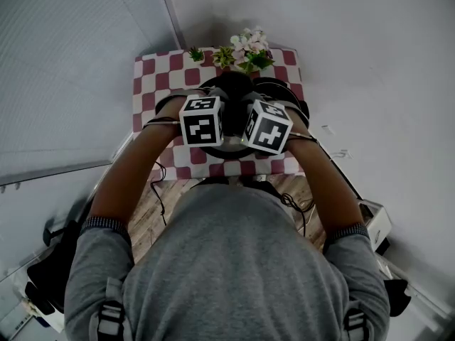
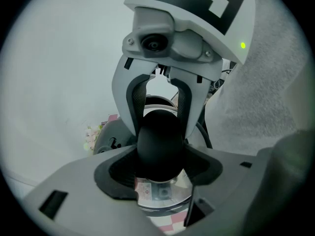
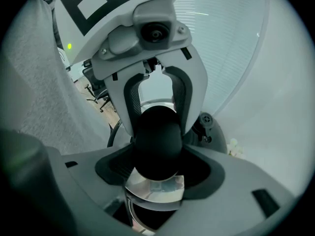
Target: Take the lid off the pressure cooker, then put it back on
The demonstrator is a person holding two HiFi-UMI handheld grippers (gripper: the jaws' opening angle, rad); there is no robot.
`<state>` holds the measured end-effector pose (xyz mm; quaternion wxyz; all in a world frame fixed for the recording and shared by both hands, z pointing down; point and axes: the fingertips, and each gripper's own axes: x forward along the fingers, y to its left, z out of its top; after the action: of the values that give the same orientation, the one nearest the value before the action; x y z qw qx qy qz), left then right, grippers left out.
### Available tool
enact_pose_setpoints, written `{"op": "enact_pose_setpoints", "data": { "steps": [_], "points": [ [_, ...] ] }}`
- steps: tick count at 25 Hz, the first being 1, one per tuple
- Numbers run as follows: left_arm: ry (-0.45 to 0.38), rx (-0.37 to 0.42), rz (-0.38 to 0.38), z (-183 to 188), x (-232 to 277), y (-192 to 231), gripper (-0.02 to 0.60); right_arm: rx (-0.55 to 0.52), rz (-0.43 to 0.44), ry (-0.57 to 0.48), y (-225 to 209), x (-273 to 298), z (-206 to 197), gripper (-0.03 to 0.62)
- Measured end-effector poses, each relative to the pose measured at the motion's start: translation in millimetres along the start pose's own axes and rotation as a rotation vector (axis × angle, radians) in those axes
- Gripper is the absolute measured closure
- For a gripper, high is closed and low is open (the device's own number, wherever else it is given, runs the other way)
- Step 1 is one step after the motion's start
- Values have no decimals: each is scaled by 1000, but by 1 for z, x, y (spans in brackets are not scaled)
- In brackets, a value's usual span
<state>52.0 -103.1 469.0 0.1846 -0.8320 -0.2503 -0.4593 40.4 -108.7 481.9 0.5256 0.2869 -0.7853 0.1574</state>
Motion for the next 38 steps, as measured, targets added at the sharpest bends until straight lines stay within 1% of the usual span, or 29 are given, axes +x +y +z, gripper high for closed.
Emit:
{"op": "enact_pose_setpoints", "data": {
  "steps": [10,15,20,29,38],
  "points": [
    [9,-107,61,-65,-30,-9,280,-108,47,2,13,34,62,303],
    [12,-188,79,-98,-35,-18,281,-166,97,9,24,57,84,303],
    [13,-236,89,-126,-38,-24,279,-201,129,24,33,78,102,303],
    [29,-296,99,-165,-20,-35,279,-245,160,43,43,120,110,303],
    [28,-335,96,-192,12,-46,281,-272,187,83,54,161,95,303]
  ]
}}
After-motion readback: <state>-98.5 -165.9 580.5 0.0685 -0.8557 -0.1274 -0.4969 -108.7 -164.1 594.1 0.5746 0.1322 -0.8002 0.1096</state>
